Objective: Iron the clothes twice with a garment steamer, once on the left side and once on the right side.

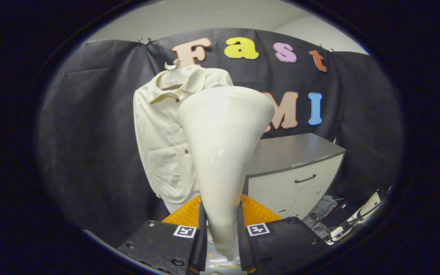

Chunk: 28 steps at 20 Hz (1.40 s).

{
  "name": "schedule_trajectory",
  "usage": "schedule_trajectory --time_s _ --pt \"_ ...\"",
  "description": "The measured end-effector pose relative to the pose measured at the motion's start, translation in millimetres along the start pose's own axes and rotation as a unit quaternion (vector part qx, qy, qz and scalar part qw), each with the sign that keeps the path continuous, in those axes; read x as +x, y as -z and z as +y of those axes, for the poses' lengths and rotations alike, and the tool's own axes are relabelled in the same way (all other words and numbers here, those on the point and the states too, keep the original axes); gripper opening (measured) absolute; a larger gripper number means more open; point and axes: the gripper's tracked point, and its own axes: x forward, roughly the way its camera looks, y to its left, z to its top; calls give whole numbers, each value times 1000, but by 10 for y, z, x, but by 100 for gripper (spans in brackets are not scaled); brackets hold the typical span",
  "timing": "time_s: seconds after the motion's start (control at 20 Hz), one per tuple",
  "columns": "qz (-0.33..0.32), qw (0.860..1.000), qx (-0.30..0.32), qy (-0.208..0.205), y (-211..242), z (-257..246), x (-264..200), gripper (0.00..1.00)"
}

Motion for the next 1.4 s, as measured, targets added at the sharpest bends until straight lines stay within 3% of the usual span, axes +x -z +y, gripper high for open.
schedule_trajectory --time_s 0.25,0.45,0.85,1.4 --pt "-34 999 7 -10 -171 -177 -309 34" --pt "-45 999 -14 -11 -53 -380 -448 34" --pt "-19 999 -2 -31 521 -870 -297 34" --pt "-47 997 -3 -65 285 -1167 -107 34"
